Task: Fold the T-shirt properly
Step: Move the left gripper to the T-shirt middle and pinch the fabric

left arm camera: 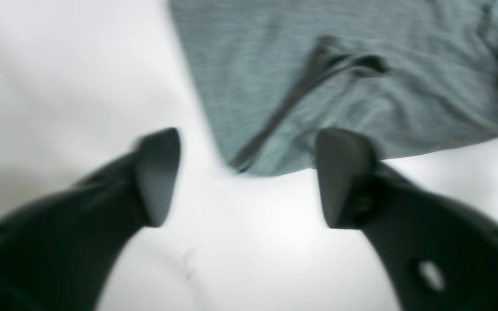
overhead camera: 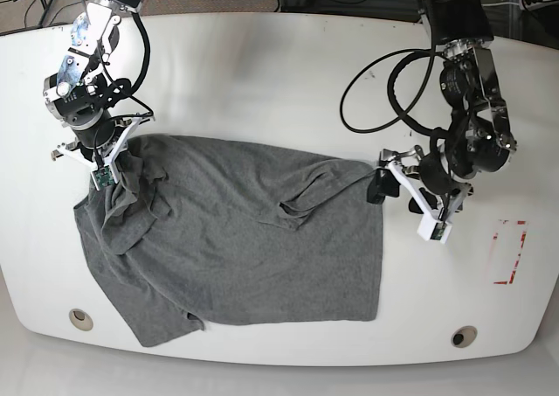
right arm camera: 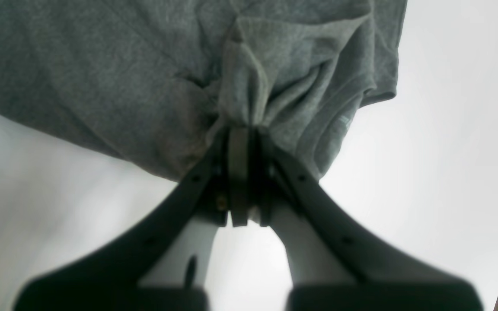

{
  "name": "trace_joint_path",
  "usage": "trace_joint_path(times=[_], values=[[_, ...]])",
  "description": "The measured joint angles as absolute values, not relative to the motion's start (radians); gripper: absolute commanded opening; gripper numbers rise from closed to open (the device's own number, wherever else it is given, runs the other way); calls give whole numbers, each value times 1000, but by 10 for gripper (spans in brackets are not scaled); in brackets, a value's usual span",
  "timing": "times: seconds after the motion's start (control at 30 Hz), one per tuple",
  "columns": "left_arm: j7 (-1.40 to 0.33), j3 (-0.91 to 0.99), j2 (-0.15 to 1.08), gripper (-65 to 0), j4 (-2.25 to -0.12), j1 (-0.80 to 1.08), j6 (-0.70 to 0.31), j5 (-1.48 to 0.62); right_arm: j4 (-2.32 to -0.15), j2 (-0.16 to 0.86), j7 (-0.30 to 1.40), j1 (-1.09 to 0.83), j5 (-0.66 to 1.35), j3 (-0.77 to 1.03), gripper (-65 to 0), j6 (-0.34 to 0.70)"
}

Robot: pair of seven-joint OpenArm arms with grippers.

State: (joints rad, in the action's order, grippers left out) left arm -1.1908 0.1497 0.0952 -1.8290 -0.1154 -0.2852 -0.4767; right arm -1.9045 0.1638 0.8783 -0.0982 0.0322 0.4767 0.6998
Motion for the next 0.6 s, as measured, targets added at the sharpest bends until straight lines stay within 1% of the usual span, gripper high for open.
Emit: trace_joint_path(times=[0.27,0.6], values=[[-1120,18,82,-144,-1631,-221,-278,-472,-1905,163,876,-97,31,476,-648,700],[-1001,-124,81,-144,-1387,-305,-274,-471,-1905,163,875,-98,31,476,-648,700]])
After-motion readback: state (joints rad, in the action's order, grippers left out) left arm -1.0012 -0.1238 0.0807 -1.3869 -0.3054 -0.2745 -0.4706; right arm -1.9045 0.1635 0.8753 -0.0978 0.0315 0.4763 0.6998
